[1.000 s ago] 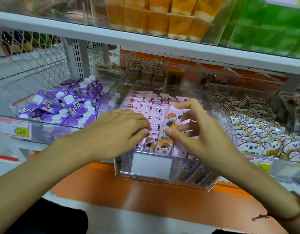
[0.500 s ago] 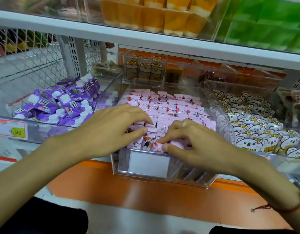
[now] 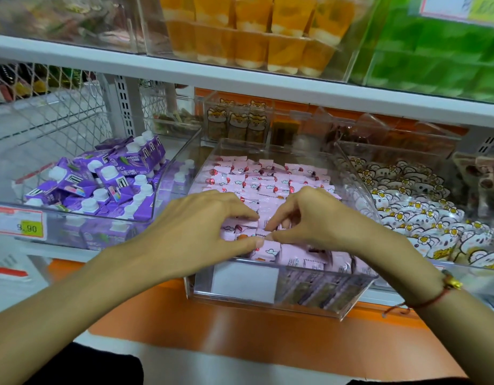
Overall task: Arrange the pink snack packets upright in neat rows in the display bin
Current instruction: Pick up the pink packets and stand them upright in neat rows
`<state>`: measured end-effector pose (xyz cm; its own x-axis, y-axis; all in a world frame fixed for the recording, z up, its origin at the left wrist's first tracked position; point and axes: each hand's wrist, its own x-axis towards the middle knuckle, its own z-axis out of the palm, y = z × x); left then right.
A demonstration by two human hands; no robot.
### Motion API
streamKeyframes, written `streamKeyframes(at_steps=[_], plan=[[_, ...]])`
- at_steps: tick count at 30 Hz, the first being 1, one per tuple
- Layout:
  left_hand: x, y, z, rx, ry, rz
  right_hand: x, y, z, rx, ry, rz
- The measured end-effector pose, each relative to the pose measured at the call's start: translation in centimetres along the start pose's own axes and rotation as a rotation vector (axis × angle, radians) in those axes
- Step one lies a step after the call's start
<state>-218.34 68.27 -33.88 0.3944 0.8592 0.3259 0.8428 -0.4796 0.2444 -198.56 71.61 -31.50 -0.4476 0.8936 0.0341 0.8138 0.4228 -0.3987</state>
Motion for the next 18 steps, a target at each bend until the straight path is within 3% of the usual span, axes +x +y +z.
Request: streamKeyframes(at_steps=[3, 9, 12, 18], plan=[[0.0, 0.0, 0.0, 0.063, -0.070, 0.014, 0.3, -0.2, 0.3, -0.142, 0.032, -0.047], [0.2, 0.0, 0.0, 0.114, -0.089, -0.005, -1.3, 0.3, 1.2, -0.100, 0.200, -0.185], [0.3, 0.1, 0.1, 0.124, -0.085, -0.008, -1.5, 0.0, 1.5, 0.052, 0.327, -0.201], [0.4, 0.4, -0.3, 0.065, -0.091, -0.054, -1.5, 0.1, -0.3, 0.460, 0.808, -0.107]])
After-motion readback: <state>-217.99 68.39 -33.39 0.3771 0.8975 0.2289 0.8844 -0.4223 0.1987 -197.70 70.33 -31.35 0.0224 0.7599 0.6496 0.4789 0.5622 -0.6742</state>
